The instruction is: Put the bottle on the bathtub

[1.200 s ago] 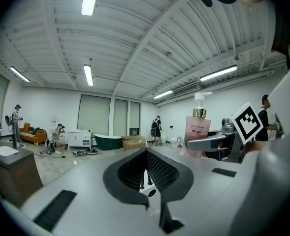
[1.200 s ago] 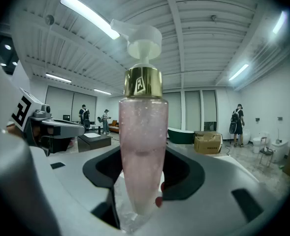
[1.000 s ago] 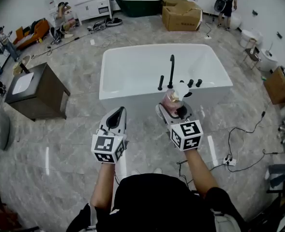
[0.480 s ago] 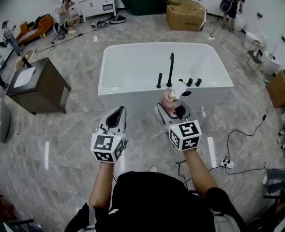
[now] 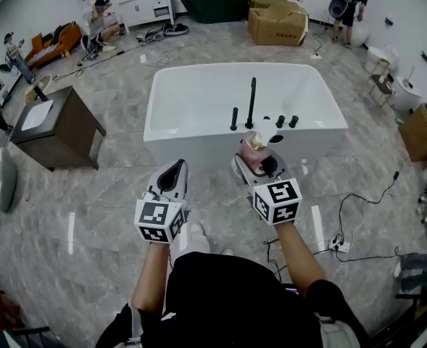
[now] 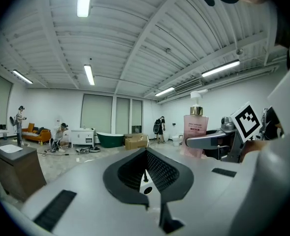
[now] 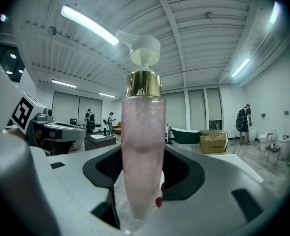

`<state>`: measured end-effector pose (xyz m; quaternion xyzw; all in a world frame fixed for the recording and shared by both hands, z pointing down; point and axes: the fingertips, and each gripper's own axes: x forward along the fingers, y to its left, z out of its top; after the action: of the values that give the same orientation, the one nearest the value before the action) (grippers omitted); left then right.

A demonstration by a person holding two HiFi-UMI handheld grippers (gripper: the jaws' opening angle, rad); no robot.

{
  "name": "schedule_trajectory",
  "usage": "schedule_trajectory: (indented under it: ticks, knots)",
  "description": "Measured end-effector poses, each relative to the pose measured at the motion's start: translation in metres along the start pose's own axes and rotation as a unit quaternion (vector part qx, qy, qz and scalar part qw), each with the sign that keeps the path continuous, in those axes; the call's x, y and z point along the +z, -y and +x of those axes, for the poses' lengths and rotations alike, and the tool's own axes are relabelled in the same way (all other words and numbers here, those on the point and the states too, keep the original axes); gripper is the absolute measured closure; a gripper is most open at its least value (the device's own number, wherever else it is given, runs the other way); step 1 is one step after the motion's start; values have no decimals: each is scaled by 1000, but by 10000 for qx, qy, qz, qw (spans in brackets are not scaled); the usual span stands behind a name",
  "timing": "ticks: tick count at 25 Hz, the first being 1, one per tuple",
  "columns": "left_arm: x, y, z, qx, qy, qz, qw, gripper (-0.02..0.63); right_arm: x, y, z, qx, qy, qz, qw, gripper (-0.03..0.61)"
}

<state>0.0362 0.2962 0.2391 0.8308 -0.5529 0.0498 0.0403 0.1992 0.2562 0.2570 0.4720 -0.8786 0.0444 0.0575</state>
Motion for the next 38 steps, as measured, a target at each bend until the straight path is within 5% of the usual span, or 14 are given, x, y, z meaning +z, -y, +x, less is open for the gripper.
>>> schedule_trajectory:
  ticks: [21, 38]
  knots:
    - [-7, -39, 80, -202, -54, -87, 9997, 601, -3, 33, 76, -53, -51, -1, 10000, 337]
    - [18, -185, 193, -247, -135, -87, 9996, 601, 27, 48, 253, -100, -188, 115, 9997, 337]
